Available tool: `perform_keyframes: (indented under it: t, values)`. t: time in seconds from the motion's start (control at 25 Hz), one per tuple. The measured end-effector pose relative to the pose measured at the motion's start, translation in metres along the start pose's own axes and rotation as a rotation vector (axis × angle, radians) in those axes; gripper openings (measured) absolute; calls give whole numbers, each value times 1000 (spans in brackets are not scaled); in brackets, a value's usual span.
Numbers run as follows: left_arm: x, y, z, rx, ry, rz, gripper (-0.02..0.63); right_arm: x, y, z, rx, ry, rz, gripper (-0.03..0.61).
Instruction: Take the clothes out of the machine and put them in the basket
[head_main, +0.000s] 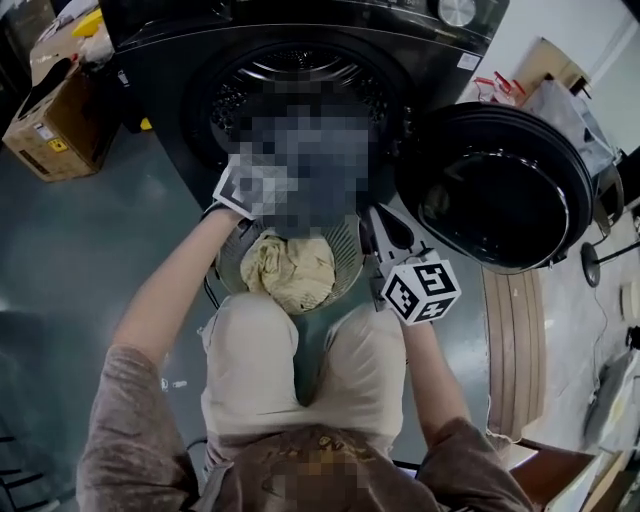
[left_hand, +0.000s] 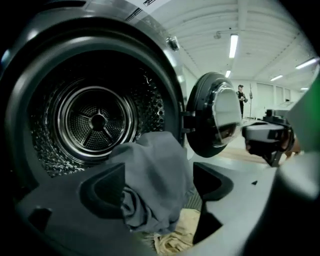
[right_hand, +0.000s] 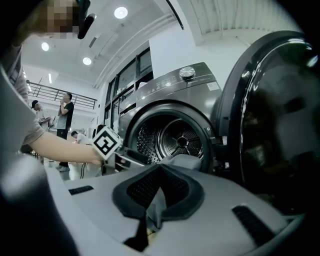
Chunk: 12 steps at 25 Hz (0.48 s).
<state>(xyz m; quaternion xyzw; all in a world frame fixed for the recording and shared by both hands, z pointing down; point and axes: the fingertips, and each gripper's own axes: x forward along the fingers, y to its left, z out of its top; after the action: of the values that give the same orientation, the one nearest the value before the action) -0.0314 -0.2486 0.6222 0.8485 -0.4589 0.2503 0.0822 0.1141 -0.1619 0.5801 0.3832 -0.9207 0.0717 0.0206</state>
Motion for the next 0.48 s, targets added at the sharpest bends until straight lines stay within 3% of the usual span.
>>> perform_keyframes:
  t: [0.24, 0.48]
  values:
    - [62, 58, -3, -15, 55, 98, 457, -5, -9, -3, -4, 16, -30, -3]
    - [107, 77, -26, -62, 150, 82, 466, -3, -19, -11, 3, 34, -57, -3]
